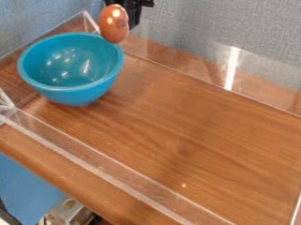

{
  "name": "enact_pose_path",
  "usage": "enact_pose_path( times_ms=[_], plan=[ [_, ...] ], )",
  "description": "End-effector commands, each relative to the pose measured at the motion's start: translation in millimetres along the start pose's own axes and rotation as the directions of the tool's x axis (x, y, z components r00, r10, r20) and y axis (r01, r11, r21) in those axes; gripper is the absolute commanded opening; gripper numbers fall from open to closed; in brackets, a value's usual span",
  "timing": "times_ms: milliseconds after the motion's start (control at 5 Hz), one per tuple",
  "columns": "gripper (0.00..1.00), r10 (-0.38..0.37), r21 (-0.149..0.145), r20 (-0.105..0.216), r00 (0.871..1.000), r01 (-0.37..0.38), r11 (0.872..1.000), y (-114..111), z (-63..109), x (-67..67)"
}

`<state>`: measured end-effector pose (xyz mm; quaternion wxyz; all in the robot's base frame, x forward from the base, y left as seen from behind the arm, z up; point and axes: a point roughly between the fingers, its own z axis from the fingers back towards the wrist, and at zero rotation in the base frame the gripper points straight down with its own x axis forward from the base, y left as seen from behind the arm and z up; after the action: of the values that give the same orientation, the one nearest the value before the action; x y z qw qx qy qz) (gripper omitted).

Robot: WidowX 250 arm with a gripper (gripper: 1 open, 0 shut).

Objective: Put the mushroom in the blue bowl

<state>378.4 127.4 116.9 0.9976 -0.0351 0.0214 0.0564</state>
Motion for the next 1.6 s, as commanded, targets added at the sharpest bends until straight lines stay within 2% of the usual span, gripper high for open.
enact_pose_path(
  times_ms=[0,400,1000,1400],
  plan=[
    [0.00,0.068,0.014,0.082,0.994,-0.070,0.997,16,22.8,4.4],
    [0.00,0.180,-0.002,0.116,0.977,-0.181,0.983,32,20.9,6.3],
    [0.00,0.266,-0.017,0.149,0.952,-0.267,0.964,44,22.6,2.8],
    [0.00,0.280,0.008,0.127,0.952,-0.283,0.959,49,9.2,-8.4]
  ],
)
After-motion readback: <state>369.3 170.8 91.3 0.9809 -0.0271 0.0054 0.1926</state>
